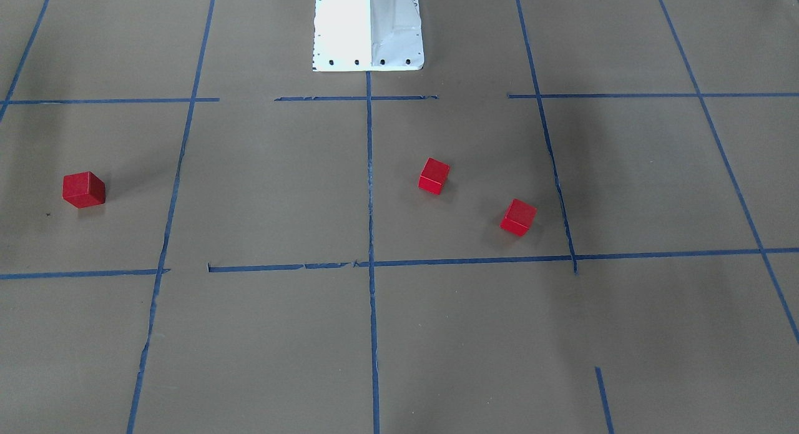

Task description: Form red blocks into L shape at center

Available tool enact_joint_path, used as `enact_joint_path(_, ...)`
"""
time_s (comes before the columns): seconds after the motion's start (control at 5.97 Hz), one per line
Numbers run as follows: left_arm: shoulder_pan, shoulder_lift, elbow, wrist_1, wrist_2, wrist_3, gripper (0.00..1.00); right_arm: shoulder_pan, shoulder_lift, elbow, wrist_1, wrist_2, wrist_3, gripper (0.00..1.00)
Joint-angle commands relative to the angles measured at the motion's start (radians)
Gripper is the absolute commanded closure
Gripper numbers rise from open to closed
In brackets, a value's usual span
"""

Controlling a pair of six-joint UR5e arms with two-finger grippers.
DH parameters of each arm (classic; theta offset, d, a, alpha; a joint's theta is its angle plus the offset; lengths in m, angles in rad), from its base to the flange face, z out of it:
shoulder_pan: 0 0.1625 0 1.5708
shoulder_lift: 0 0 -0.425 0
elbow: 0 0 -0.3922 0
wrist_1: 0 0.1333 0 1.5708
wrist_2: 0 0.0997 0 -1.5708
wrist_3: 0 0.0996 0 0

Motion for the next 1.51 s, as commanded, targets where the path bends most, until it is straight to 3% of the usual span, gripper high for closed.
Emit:
enact_joint_path(0.0,0.001,0.003,-0.01,-0.002,-0.003,-0.001,0.0,-0.001,0.0,0.002,0.001,0.002,0.003,0.0)
enact_joint_path(0.5,0.001,0.026,-0.024,-0.011,0.0,-0.007,0.0,-0.001,-0.002,0.005,0.001,0.028,0.0,0.0)
enact_joint_path(0.84,0.001,0.026,-0.029,-0.011,-0.002,-0.013,0.0,-0.025,-0.011,0.003,0.102,0.026,0.013,0.0)
enact_joint_path(1.17,0.001,0.026,-0.03,-0.012,-0.003,-0.013,0.0,-0.12,-0.008,0.003,0.195,0.025,0.081,0.0)
enact_joint_path(1.34,0.001,0.026,-0.032,-0.012,-0.003,-0.012,0.0,-0.22,0.0,0.005,0.275,-0.004,0.234,0.0)
